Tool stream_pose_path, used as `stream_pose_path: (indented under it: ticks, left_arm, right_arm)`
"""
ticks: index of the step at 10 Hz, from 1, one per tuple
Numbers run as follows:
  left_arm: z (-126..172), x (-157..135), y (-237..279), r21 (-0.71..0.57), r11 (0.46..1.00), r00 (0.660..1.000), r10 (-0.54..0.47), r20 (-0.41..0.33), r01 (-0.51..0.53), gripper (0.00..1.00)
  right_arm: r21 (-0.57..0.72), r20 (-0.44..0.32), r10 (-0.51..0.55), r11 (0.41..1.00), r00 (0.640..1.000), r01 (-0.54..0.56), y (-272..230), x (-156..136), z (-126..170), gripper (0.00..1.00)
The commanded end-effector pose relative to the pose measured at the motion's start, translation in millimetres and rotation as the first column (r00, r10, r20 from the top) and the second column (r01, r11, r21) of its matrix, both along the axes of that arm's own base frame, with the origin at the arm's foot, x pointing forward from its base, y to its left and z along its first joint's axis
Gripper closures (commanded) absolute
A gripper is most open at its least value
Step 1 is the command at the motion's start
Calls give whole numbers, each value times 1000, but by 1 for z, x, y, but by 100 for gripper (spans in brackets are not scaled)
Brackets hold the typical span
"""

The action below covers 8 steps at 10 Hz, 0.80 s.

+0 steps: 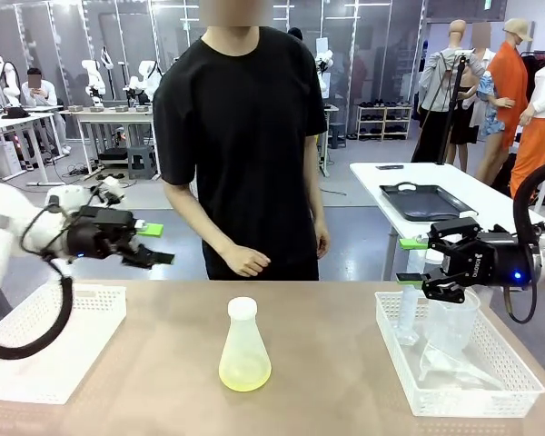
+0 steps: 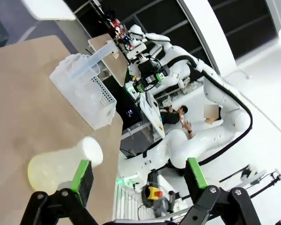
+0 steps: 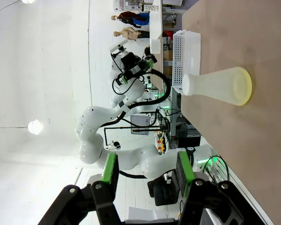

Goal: Prepare the solutions needed for the experiment.
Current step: When the human places the Big flask in the center of the table, pick up the Big flask and place it in the left Organizing basket.

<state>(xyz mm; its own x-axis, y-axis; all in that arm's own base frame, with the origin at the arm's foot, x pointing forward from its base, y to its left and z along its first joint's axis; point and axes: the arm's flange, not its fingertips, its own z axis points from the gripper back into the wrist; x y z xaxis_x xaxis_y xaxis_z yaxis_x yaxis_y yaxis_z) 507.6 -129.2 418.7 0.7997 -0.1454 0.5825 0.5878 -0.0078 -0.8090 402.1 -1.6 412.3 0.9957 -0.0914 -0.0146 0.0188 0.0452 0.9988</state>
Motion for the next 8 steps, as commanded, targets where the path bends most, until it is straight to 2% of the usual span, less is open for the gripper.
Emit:
stream_pose_path:
  ticks: [1,3,5,6,8]
  left_arm:
    - [-6,37,-20,-5,1000,994,-28,103,29,0]
    - [-6,66,-41,-14,995,974,-97,203,102,0]
    - [-5,85,-55,-13,987,952,-149,267,158,0]
    - [-4,62,-47,-14,996,979,-87,184,91,0]
    - [-4,62,-47,-14,996,979,-87,184,91,0]
  right_arm:
    - [6,1,-1,1000,1000,1,-1,0,0,37]
    - [6,1,-1,1000,1000,1,-1,0,0,37]
    - [6,1,-1,1000,1000,1,-1,0,0,37]
    - [6,1,-1,1000,1000,1,-1,0,0,37]
    - [6,1,-1,1000,1000,1,-1,0,0,37]
